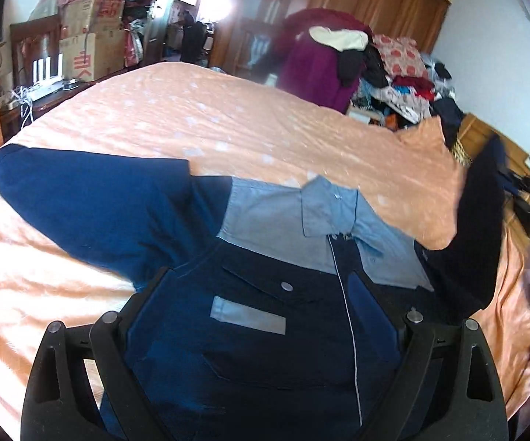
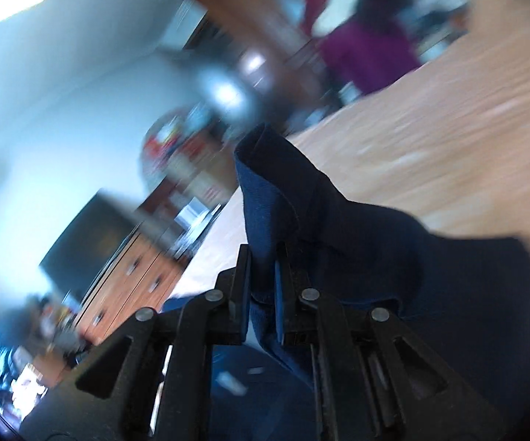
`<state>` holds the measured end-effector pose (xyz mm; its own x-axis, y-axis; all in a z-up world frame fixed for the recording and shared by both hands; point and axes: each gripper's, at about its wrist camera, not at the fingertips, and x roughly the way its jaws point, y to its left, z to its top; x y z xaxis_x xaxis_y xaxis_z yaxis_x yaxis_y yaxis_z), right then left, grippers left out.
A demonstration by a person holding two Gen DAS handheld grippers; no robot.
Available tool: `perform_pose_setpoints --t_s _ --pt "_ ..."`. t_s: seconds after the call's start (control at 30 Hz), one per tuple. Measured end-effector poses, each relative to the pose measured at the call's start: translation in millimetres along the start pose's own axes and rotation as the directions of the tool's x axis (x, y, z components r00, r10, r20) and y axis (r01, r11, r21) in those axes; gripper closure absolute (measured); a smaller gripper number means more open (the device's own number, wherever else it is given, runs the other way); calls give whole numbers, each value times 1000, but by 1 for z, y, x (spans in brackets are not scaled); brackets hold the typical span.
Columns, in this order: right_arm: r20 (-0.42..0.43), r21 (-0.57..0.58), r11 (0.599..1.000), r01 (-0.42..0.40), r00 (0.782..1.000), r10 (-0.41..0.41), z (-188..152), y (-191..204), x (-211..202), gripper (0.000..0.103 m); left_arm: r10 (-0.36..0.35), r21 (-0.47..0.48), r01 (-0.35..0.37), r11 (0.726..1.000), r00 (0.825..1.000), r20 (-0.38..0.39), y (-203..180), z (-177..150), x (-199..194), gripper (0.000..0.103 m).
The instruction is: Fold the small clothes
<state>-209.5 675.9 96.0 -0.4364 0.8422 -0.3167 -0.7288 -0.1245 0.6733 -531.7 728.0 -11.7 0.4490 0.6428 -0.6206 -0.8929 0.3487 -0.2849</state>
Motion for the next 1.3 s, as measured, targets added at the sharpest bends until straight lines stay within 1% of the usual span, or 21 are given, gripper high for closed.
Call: perform_pose_setpoints --t_s 0.03,0.07,0.1,0.13,0.2,0.27,0.33,0.37,0.43,0.5,0.57,0.6,0.67,0.73,0.83,0.93,1.1,1.2,1.23,1.27,1.3 --pt "-53 -18 999 -33 998 32 -9 12 35 92 0 -6 0 1000 1000 3 2 -1 -3 8" --pt "-113 -46 998 -42 993 36 -25 25 76 88 5 -11 -5 1000 1000 6 4 -2 -5 8" --pt "-170 -48 997 -52 984 43 -35 30 103 85 13 -13 -12 1000 1000 7 8 -3 -7 8" --pt "-251 -37 998 -48 967 38 -52 35 135 80 16 -14 -16 1000 1000 4 11 -3 -8 8" --pt "-295 -36 999 -31 955 19 -72 40 152 80 27 -23 -27 999 1000 -9 20 -4 -8 8" --pt "-296 -30 998 -55 954 44 -90 39 136 78 26 -34 -26 999 1000 -18 28 -6 -10 8" --pt "-281 -53 997 -50 959 33 -98 30 108 77 26 -43 -27 999 999 -23 39 -8 -10 8" --pt "-262 -68 998 -9 965 -9 -99 17 88 76 28 -47 -29 998 999 -28 44 -10 -10 8" --pt "-249 -50 995 91 963 -100 -108 -20 58 72 28 -70 -31 997 999 -39 61 -13 -9 8" --pt "-276 -5 972 235 934 -227 -123 -63 27 69 26 -120 -31 992 998 -48 84 -15 -10 8" --pt "-318 15 948 317 901 -296 -137 -86 6 69 48 -182 -55 982 998 -42 116 -14 -14 8" --pt "-323 3 946 324 896 -306 -141 -84 -1 68 60 -233 -65 970 998 -26 142 -11 -18 8" --pt "-332 -31 943 330 887 -321 -151 -72 -13 49 90 -321 -82 944 996 12 189 -2 -26 8" --pt "-331 -22 945 326 890 -314 -158 -67 -18 40 135 -398 -109 911 990 38 231 6 -30 8" --pt "-334 23 949 315 897 -289 -167 -59 -16 39 221 -468 -181 865 975 31 303 28 -22 8" --pt "-350 44 953 301 897 -268 -170 -54 6 39 259 -515 -217 829 966 11 356 50 -4 8" --pt "-373 6 964 267 895 -245 -177 -38 32 39 294 -540 -272 797 955 -47 415 81 41 10" --pt "-381 -8 967 253 894 -237 -183 -30 44 39 351 -517 -331 789 934 -63 432 95 63 13" --pt "-382 -11 968 252 893 -237 -185 -29 46 39 373 -500 -352 791 926 -61 435 101 70 21" --pt "-379 -16 966 258 892 -245 -188 -28 47 40 384 -472 -362 804 922 -53 434 106 75 43" --pt "-373 -16 964 265 893 -251 -189 -28 47 41 364 -457 -344 820 930 -48 436 109 80 59"
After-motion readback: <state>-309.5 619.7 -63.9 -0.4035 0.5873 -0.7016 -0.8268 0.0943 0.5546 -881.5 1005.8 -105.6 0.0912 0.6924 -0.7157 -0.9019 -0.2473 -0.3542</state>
